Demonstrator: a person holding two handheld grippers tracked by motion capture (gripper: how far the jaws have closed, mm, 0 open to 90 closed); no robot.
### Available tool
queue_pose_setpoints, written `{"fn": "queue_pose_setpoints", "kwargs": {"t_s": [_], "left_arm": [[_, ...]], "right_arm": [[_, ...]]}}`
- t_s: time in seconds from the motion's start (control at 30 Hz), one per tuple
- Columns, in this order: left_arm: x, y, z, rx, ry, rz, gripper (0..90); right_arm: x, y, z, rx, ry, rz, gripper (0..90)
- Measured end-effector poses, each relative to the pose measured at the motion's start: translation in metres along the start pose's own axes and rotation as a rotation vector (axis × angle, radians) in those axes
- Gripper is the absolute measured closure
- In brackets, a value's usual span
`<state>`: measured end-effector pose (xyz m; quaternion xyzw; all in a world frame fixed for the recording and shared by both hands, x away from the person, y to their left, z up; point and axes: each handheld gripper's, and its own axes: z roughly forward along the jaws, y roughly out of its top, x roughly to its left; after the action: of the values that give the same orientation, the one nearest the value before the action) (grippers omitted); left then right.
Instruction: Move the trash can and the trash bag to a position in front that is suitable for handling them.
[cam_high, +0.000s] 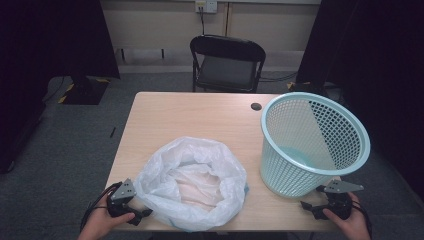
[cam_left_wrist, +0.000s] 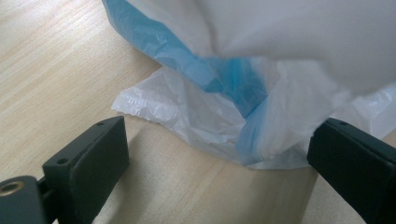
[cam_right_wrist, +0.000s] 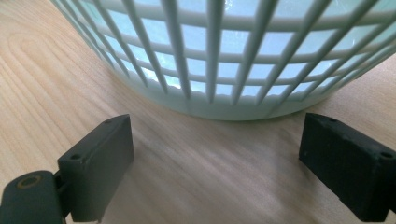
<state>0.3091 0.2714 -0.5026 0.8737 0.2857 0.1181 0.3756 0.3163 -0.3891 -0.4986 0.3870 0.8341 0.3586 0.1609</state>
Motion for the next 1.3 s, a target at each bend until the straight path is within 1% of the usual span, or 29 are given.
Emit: {"fn": "queue_pose_setpoints", "kwargs": {"t_s": [0.27,0.4,0.43,0.5,0.53,0.57,0.7,0.73,0.8,0.87,1.07,1.13,1.27,1.3], "left_arm": [[0.000,0.000,0.000,-0.001,0.000,-0.002,4.8],[0.000,0.000,0.000,-0.001,0.000,-0.002,4.8],[0.000,0.000,0.000,-0.001,0.000,-0.002,4.8],[0.000,0.000,0.000,-0.001,0.000,-0.002,4.7],[0.000,0.000,0.000,-0.001,0.000,-0.002,4.7],[0.000,0.000,0.000,0.000,0.000,0.000,4.7],[0.000,0.000,0.000,-0.001,0.000,-0.001,4.8],[0.000,0.000,0.000,-0.001,0.000,-0.002,4.7],[0.000,0.000,0.000,0.000,0.000,0.000,4.8],[0.000,0.000,0.000,-0.001,0.000,-0.001,4.7],[0.000,0.000,0.000,-0.001,0.000,-0.001,4.7],[0.000,0.000,0.000,-0.001,0.000,-0.001,4.7],[0.000,0.000,0.000,0.000,0.000,0.000,4.7],[0.000,0.000,0.000,-0.001,0.000,-0.001,4.7]], "right_arm": [[0.000,0.000,0.000,0.000,0.001,-0.002,9.1],[0.000,0.000,-0.001,-0.011,0.016,-0.004,9.8],[0.000,0.000,-0.002,-0.024,0.026,0.007,9.9],[0.000,0.004,-0.008,-0.044,0.010,-0.001,9.9],[0.000,0.004,-0.008,-0.044,0.010,-0.001,9.9],[0.000,0.007,-0.014,-0.073,0.007,0.005,9.9],[0.001,0.010,-0.018,-0.085,-0.006,0.000,9.9],[0.000,0.013,-0.019,-0.086,-0.018,-0.004,9.9],[0.000,0.014,-0.019,-0.088,-0.019,-0.004,9.8],[-0.001,0.016,-0.019,-0.095,-0.015,0.008,9.9],[0.000,0.020,-0.016,-0.087,-0.022,0.005,10.0],[0.000,0.021,-0.014,-0.089,-0.035,0.005,10.0],[0.000,0.024,-0.012,-0.087,-0.044,0.016,10.0],[-0.001,0.025,-0.011,-0.093,-0.048,0.011,10.0]]}}
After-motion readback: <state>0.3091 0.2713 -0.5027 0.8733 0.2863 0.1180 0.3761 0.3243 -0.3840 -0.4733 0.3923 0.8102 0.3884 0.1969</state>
